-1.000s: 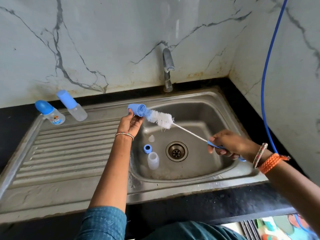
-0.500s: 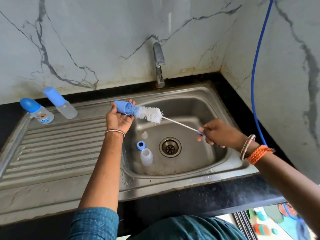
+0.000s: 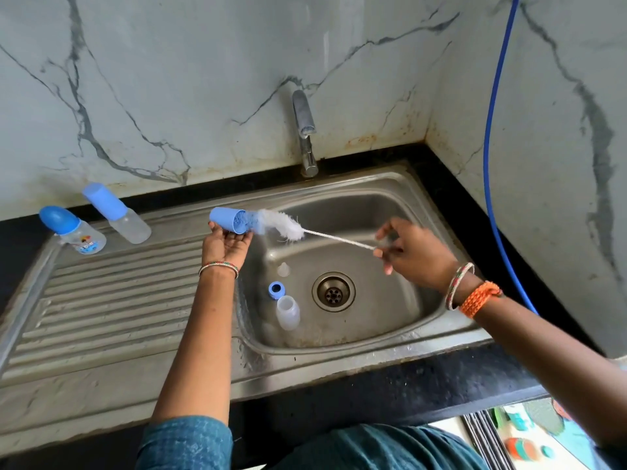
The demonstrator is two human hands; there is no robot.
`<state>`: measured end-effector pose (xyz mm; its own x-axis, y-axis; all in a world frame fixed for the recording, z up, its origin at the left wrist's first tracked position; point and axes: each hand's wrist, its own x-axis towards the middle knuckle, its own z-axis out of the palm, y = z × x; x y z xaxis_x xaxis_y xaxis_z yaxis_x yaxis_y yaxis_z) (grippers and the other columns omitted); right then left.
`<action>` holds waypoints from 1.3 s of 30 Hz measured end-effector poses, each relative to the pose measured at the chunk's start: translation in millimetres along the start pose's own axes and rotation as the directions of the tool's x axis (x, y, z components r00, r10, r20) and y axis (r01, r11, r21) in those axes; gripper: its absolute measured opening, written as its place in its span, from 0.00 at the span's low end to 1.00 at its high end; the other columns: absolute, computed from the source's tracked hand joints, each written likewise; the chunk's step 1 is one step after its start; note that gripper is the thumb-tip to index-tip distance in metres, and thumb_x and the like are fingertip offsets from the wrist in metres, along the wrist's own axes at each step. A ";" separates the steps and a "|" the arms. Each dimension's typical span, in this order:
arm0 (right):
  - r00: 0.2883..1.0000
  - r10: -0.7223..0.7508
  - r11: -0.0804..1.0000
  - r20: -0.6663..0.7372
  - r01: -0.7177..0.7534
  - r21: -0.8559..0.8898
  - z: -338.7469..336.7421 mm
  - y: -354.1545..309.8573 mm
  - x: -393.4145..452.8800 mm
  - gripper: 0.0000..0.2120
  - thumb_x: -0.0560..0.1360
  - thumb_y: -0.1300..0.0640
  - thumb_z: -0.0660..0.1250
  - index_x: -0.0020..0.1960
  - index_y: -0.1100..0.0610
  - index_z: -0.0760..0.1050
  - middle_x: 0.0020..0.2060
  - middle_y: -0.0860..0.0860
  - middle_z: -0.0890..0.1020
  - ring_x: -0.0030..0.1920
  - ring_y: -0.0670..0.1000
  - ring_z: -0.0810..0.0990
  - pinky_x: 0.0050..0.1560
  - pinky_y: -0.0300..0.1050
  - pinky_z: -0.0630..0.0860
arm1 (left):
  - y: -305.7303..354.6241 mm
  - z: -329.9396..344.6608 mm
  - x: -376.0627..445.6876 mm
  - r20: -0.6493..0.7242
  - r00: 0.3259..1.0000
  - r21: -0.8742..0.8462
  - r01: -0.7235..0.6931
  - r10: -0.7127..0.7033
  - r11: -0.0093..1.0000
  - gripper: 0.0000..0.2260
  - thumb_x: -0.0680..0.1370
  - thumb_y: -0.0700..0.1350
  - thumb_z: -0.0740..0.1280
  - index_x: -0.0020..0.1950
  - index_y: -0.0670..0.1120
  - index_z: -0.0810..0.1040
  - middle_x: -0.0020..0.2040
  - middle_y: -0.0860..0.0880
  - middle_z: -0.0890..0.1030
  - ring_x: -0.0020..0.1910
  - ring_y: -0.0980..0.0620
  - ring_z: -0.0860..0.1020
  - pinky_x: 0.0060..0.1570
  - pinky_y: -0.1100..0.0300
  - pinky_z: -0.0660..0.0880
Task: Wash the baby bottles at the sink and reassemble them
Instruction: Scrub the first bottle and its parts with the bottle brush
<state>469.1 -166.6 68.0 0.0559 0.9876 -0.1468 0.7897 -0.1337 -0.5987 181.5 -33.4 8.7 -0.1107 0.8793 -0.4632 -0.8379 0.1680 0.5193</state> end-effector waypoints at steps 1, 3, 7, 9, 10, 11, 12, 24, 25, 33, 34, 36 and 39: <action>0.988 -0.049 0.987 -0.148 0.025 -0.157 0.9 -0.7 -0.1 0.11 0.75 0.53 0.68 0.55 0.49 0.71 0.38 0.46 0.84 0.43 0.50 0.80 0.43 0.45 0.74 | -0.7 0.4 0.1 -0.008 1.000 0.004 0.002 -0.002 1.000 0.12 0.83 0.47 0.55 0.49 0.41 0.72 0.70 0.42 0.70 0.69 0.43 0.70 0.64 0.47 0.67; 0.945 -0.097 0.983 -0.313 0.041 -0.181 -0.6 -3.5 1.2 0.10 0.73 0.52 0.70 0.53 0.49 0.73 0.40 0.46 0.83 0.44 0.53 0.79 0.42 0.44 0.73 | -3.1 0.1 -0.3 -0.009 1.000 -0.007 0.009 -0.009 1.000 0.12 0.83 0.47 0.55 0.53 0.40 0.73 0.70 0.41 0.70 0.69 0.43 0.69 0.65 0.47 0.66; 0.920 0.131 0.921 0.370 -0.251 0.298 -11.1 0.1 2.9 0.14 0.79 0.53 0.62 0.38 0.58 0.76 0.19 0.47 0.71 0.19 0.44 0.65 0.21 0.33 0.61 | -5.2 -1.9 -3.2 0.029 1.000 0.005 -0.008 0.008 1.000 0.12 0.83 0.47 0.55 0.49 0.40 0.72 0.56 0.40 0.78 0.67 0.42 0.71 0.67 0.45 0.66; 0.886 0.109 0.927 0.450 -0.254 0.276 -12.4 1.8 0.8 0.16 0.80 0.52 0.60 0.39 0.58 0.77 0.21 0.48 0.71 0.18 0.43 0.63 0.21 0.33 0.60 | -4.9 -4.5 -4.1 0.055 0.998 0.020 -0.012 0.011 1.000 0.13 0.82 0.48 0.56 0.52 0.39 0.73 0.49 0.41 0.79 0.63 0.43 0.74 0.66 0.46 0.67; 0.926 0.088 0.964 0.368 -0.172 0.201 -11.0 2.8 0.3 0.14 0.80 0.52 0.61 0.38 0.56 0.77 0.23 0.47 0.74 0.20 0.43 0.68 0.24 0.34 0.64 | -4.0 -5.4 -4.4 0.055 0.998 0.027 -0.019 0.017 0.999 0.14 0.82 0.50 0.57 0.54 0.39 0.73 0.50 0.41 0.79 0.62 0.43 0.75 0.65 0.47 0.68; 0.973 0.058 0.995 0.221 -0.075 0.068 -8.9 5.4 1.4 0.12 0.78 0.51 0.64 0.38 0.54 0.77 0.27 0.48 0.78 0.26 0.44 0.75 0.29 0.37 0.69 | -3.1 -6.0 -4.9 0.049 0.999 0.037 -0.023 0.021 0.999 0.17 0.81 0.53 0.58 0.55 0.39 0.73 0.50 0.41 0.79 0.59 0.44 0.76 0.63 0.48 0.70; 0.999 0.011 0.997 0.042 -0.008 -0.070 -6.6 6.8 2.1 0.08 0.76 0.51 0.66 0.40 0.53 0.77 0.33 0.48 0.81 0.35 0.47 0.79 0.36 0.41 0.72 | -2.1 -6.5 -5.5 0.043 0.999 0.042 -0.022 0.020 0.999 0.20 0.79 0.57 0.60 0.54 0.39 0.73 0.48 0.40 0.80 0.54 0.44 0.78 0.61 0.49 0.71; 0.999 0.010 0.992 0.039 -0.005 -0.126 5.8 5.7 0.1 0.16 0.78 0.50 0.62 0.36 0.55 0.79 0.27 0.50 0.77 0.32 0.52 0.79 0.31 0.39 0.67 | 3.2 -5.0 -10.6 0.111 0.994 -0.041 -0.003 0.007 0.999 0.12 0.79 0.49 0.62 0.42 0.42 0.72 0.38 0.47 0.76 0.38 0.52 0.76 0.46 0.58 0.74; 0.988 -0.063 0.955 -0.142 0.018 -0.297 8.4 5.1 -2.7 0.14 0.77 0.48 0.63 0.38 0.55 0.78 0.32 0.52 0.80 0.38 0.57 0.80 0.34 0.42 0.66 | 3.6 -4.3 -10.4 0.105 0.994 -0.052 -0.011 0.016 0.999 0.11 0.79 0.49 0.63 0.42 0.42 0.72 0.37 0.47 0.76 0.38 0.52 0.77 0.47 0.57 0.75; 0.973 0.082 0.988 0.216 -0.108 0.111 -4.0 1.0 5.9 0.07 0.75 0.58 0.67 0.40 0.59 0.79 0.24 0.48 0.74 0.23 0.46 0.70 0.23 0.35 0.64 | 2.7 -5.2 -11.0 0.161 0.987 -0.036 0.023 -0.017 0.999 0.13 0.79 0.52 0.61 0.42 0.43 0.72 0.34 0.49 0.77 0.36 0.53 0.79 0.49 0.56 0.75; 0.870 0.172 0.927 0.462 -0.302 0.223 -5.3 1.8 6.2 0.11 0.78 0.58 0.63 0.39 0.61 0.77 0.21 0.48 0.70 0.18 0.45 0.63 0.19 0.33 0.59 | 2.4 -5.7 -10.7 0.165 0.986 -0.033 0.026 -0.020 0.999 0.13 0.79 0.52 0.61 0.42 0.43 0.73 0.34 0.49 0.78 0.37 0.53 0.80 0.51 0.55 0.74; 0.770 0.187 0.847 0.609 -0.441 0.298 -3.5 6.2 7.7 0.15 0.80 0.57 0.58 0.39 0.62 0.76 0.20 0.49 0.67 0.18 0.44 0.58 0.18 0.31 0.55 | 3.0 -5.3 -9.7 0.172 0.984 -0.037 0.044 -0.037 0.998 0.13 0.78 0.53 0.62 0.43 0.43 0.74 0.35 0.49 0.79 0.38 0.52 0.81 0.53 0.55 0.74; 0.989 0.004 0.995 0.146 0.010 -0.097 4.6 7.1 -1.4 0.07 0.76 0.57 0.66 0.41 0.55 0.81 0.26 0.52 0.78 0.25 0.50 0.75 0.26 0.37 0.68 | 4.5 -5.6 -7.8 0.096 0.993 0.004 0.065 -0.065 0.998 0.15 0.77 0.54 0.65 0.48 0.41 0.73 0.42 0.44 0.78 0.44 0.48 0.79 0.57 0.52 0.73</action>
<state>471.9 -169.2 60.4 -0.0311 0.9643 -0.2629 0.8457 -0.1148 -0.5211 175.6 -42.0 10.5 -0.0042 0.9052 -0.4250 -0.8412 0.2266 0.4910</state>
